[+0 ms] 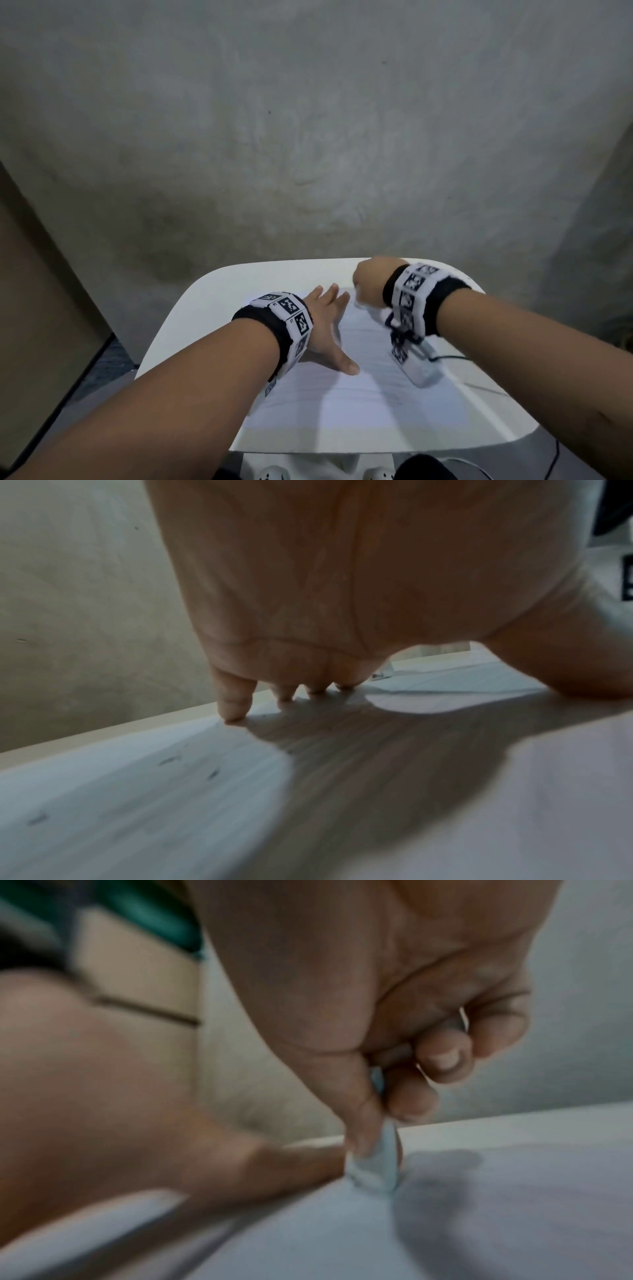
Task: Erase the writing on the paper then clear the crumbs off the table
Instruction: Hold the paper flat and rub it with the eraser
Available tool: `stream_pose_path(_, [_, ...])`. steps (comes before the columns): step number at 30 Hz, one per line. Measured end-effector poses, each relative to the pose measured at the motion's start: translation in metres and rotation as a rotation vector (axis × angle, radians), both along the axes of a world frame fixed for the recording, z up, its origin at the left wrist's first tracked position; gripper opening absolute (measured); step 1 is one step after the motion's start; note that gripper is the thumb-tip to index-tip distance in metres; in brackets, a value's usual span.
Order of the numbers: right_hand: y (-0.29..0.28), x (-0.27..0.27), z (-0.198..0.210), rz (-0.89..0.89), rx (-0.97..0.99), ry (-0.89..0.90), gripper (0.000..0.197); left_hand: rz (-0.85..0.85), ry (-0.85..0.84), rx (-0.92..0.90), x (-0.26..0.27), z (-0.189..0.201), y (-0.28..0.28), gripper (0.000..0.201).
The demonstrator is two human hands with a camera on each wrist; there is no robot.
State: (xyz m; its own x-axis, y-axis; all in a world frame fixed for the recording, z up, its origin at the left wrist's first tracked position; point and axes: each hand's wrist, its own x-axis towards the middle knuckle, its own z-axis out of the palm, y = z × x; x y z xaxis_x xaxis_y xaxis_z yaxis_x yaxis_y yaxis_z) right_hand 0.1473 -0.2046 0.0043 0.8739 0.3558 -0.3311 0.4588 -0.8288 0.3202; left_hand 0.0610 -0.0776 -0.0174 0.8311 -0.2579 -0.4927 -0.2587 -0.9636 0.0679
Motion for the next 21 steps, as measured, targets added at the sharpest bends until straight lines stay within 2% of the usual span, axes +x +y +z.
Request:
stream_pose_path(4, [-0.003, 0.016, 0.0, -0.024, -0.048, -0.062, 0.018, 0.011, -0.006, -0.019, -0.003, 0.002, -0.001, 0.128])
stream_pose_path(8, [0.0, 0.01, -0.004, -0.105, 0.012, 0.075, 0.026, -0.004, -0.008, -0.017, -0.003, 0.002, 0.0, 0.127])
stream_pose_path(11, [-0.016, 0.032, 0.003, -0.159, 0.003, 0.045, 0.036, 0.021, -0.005, -0.032, -0.003, -0.001, 0.001, 0.127])
stream_pose_path(14, [-0.011, 0.029, 0.011, -0.116, -0.049, 0.133, 0.027, 0.009, -0.017, -0.017, -0.004, 0.001, 0.0, 0.126])
stream_pose_path(16, [0.0, 0.016, 0.008, -0.067, 0.023, 0.1, 0.012, -0.003, -0.017, -0.012, -0.004, 0.003, 0.0, 0.127])
stream_pose_path(18, [0.001, 0.01, 0.004, -0.09, 0.08, 0.068, 0.018, -0.002, -0.016, -0.013, -0.004, 0.003, 0.001, 0.127])
stream_pose_path(21, [-0.014, 0.036, -0.001, -0.104, -0.035, 0.075, 0.039, 0.012, -0.011, -0.014, -0.003, -0.001, 0.001, 0.128])
